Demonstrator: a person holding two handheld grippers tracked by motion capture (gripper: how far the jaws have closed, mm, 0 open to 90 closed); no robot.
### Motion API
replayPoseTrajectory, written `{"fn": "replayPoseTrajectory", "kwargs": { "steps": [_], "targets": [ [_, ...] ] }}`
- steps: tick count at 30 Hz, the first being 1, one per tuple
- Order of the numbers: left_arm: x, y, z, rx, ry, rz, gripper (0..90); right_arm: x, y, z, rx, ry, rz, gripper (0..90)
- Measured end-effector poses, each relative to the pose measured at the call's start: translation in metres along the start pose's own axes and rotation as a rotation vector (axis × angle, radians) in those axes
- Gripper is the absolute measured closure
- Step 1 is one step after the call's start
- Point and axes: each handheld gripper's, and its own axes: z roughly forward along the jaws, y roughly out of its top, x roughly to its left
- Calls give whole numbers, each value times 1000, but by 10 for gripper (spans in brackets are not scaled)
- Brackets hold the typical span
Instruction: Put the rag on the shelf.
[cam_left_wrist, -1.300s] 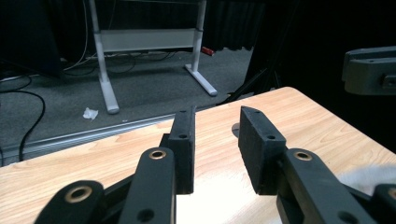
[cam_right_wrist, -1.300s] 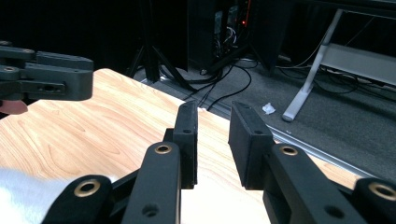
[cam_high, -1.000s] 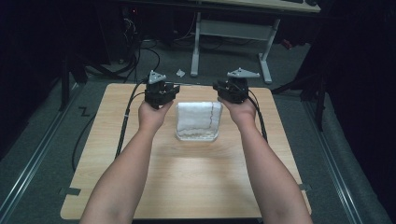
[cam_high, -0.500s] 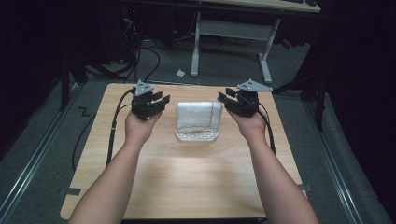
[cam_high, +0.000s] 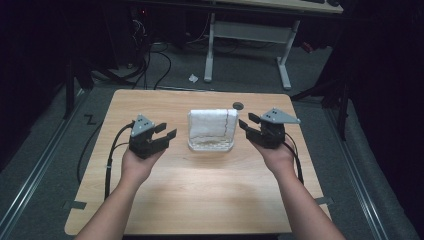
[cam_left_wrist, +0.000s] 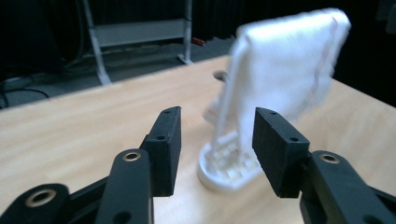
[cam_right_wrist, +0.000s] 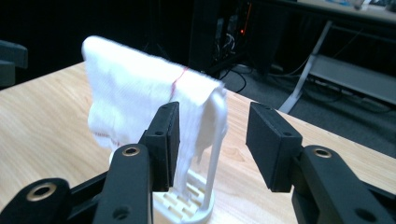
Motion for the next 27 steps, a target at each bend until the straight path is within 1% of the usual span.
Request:
{"fn": "replayPoseTrajectory", "kwargs": {
  "steps": [1, 3, 4, 5, 6, 8, 10, 12, 13, 14, 15, 16, 17, 18, 19, 20, 21, 22, 24, 25, 27],
  "targets": [
    [-2, -7, -2, 14, -11, -1, 523, 2, -5, -3, 0, 2, -11, 547],
    [-8, -22, -8, 32, -21, 8, 514, 9, -16, -9, 13, 5, -19, 555],
    [-10, -28, -9, 40, -23, 7, 513, 11, -22, -11, 19, 6, -24, 561],
    [-13, -39, -12, 53, -31, 0, 512, 14, -27, -13, 25, 4, -24, 568],
    [-15, -46, -13, 63, -36, -6, 511, 18, -36, -15, 31, -6, -25, 574],
    [-21, -66, -16, 106, -51, -15, 503, 24, -48, -18, 50, -3, -15, 569],
    [-27, -83, -18, 139, -51, 1, 500, 31, -66, -21, 68, 4, -2, 549],
    [-33, -95, -22, 165, -62, 9, 493, 37, -81, -23, 87, 4, 6, 535],
    [-37, -102, -24, 191, -73, -7, 482, 40, -90, -24, 100, 6, 12, 533],
    [-40, -106, -26, 207, -88, -27, 477, 44, -101, -25, 120, 9, 16, 533],
    [-46, -112, -28, 227, -120, -46, 475, 47, -108, -26, 135, 12, 21, 531],
    [-51, -117, -28, 253, -130, -29, 471, 51, -122, -28, 149, 8, 25, 530],
    [-54, -120, -27, 271, -126, -4, 471, 54, -135, -31, 152, -1, 29, 541],
    [-59, -124, -24, 302, -112, 43, 473, 55, -144, -33, 166, -6, 27, 553],
    [-61, -125, -21, 318, -99, 75, 475, 56, -151, -32, 229, 10, 20, 528],
    [-62, -125, -20, 317, -94, 87, 472, 54, -151, -33, 235, 12, 4, 524],
    [-61, -124, -19, 298, -96, 84, 471, 53, -151, -34, 224, 2, 2, 522],
    [-60, -122, -19, 285, -102, 64, 472, 49, -151, -33, 223, -2, 27, 512],
    [-55, -121, -19, 267, -107, 27, 473, 45, -154, -30, 226, 9, 68, 506],
    [-53, -122, -19, 261, -105, 13, 472, 45, -154, -29, 231, 14, 72, 501],
    [-50, -123, -19, 269, -103, -7, 461, 47, -153, -28, 227, 16, 47, 489]
  ]
}}
